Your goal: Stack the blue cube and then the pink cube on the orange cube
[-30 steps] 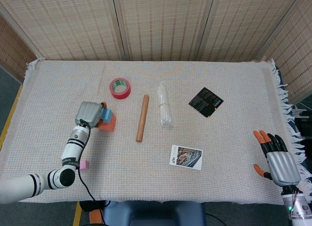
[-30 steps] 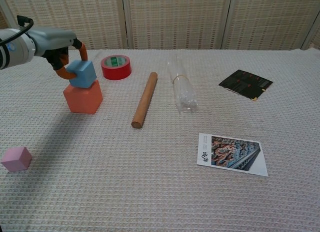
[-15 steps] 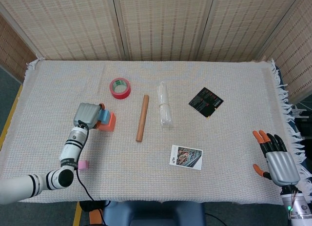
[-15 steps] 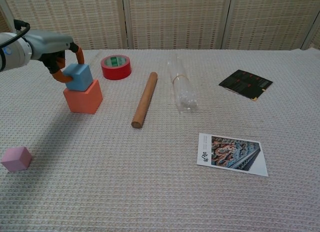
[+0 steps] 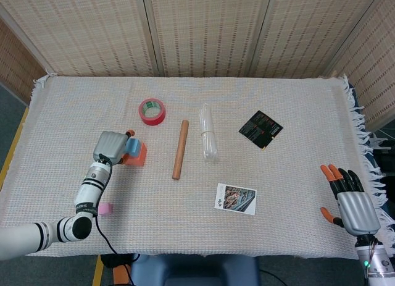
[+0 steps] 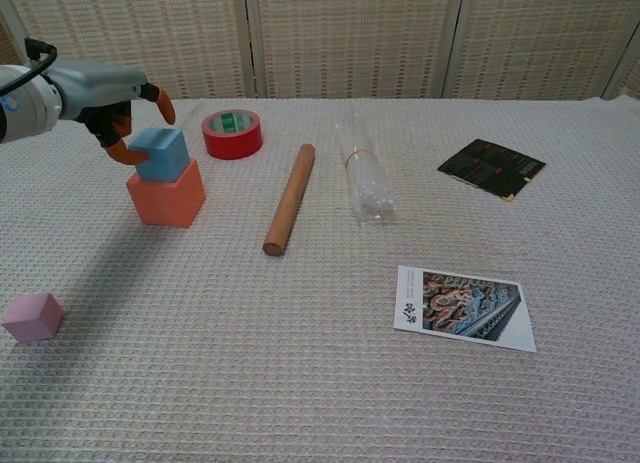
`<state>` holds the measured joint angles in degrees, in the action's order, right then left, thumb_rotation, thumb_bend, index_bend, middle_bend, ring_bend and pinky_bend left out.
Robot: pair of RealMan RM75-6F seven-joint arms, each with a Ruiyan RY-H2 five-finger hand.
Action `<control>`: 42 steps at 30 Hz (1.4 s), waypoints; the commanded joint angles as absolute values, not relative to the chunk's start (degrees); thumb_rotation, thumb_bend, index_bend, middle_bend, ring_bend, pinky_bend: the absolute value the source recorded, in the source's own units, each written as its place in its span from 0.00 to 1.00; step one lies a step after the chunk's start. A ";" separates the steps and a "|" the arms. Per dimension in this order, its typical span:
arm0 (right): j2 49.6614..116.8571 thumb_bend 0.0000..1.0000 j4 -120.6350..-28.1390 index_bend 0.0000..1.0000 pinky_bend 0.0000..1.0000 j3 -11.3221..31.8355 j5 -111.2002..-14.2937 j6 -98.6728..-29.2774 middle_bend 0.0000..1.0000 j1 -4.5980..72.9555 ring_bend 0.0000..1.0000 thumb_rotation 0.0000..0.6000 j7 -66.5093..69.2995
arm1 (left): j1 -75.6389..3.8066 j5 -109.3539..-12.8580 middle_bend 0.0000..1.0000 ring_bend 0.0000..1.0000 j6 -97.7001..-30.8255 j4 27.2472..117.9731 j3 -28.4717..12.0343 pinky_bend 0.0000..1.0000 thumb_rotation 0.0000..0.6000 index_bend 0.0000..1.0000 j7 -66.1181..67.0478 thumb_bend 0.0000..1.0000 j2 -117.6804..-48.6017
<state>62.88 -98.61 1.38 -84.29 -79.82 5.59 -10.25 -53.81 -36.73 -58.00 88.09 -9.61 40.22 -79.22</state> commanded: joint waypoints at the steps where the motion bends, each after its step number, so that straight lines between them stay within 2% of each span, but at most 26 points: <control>1: 62.86 0.15 -98.64 0.00 0.00 1.34 -84.35 -79.86 0.00 5.56 0.00 1.00 -10.26 | -53.82 -36.75 1.00 1.00 -58.23 88.42 -9.45 1.00 1.00 0.19 40.52 0.33 -79.08; 6: 62.75 0.15 -98.70 0.00 0.00 1.28 -84.62 -80.16 0.00 5.44 0.00 1.00 -10.13 | -53.31 -37.58 1.00 1.00 -59.50 91.06 -8.81 1.00 1.00 0.19 41.04 0.33 -77.96; 11: 62.46 0.15 -98.77 0.00 0.00 1.15 -85.03 -80.38 0.00 5.32 0.00 1.00 -9.60 | -49.61 -44.61 1.00 1.00 -64.26 98.54 -6.00 1.00 1.00 0.18 39.31 0.33 -74.45; 17: 62.31 0.15 -98.97 0.00 0.00 0.67 -86.03 -80.62 0.00 5.17 0.00 1.00 -9.34 | -39.45 -60.48 1.00 1.00 -69.61 106.53 2.34 1.00 1.00 0.18 28.64 0.33 -69.23; 22: 62.36 0.15 -99.24 0.00 0.00 0.24 -86.93 -80.60 0.00 5.17 0.00 1.00 -9.55 | -31.93 -72.75 1.00 1.00 -73.51 103.29 9.17 1.00 1.00 0.18 21.19 0.33 -70.70; 26: 62.43 0.15 -99.35 0.00 0.00 0.01 -87.50 -80.71 0.00 5.13 0.00 1.00 -9.55 | -28.47 -75.74 1.00 1.00 -72.96 99.50 11.88 1.00 1.00 0.17 17.40 0.32 -72.78; 32: 62.33 0.15 -99.50 0.00 0.00 -0.16 -87.94 -80.88 0.00 5.04 0.00 1.00 -9.49 | -26.24 -75.03 1.00 1.00 -70.27 96.85 11.77 1.00 1.00 0.17 15.53 0.31 -74.83; 37: 62.08 0.15 -99.44 0.00 0.00 -0.14 -87.98 -81.11 0.00 4.90 0.00 1.00 -9.19 | -24.54 -75.21 1.00 1.00 -70.79 94.49 10.49 1.00 1.00 0.17 16.12 0.31 -76.74; 42: 61.90 0.16 -99.39 0.00 0.00 -0.03 -88.11 -81.52 0.00 4.76 0.00 1.00 -8.72 | -22.72 -74.02 1.00 1.00 -71.70 92.98 8.63 1.00 1.00 0.23 17.43 0.31 -79.07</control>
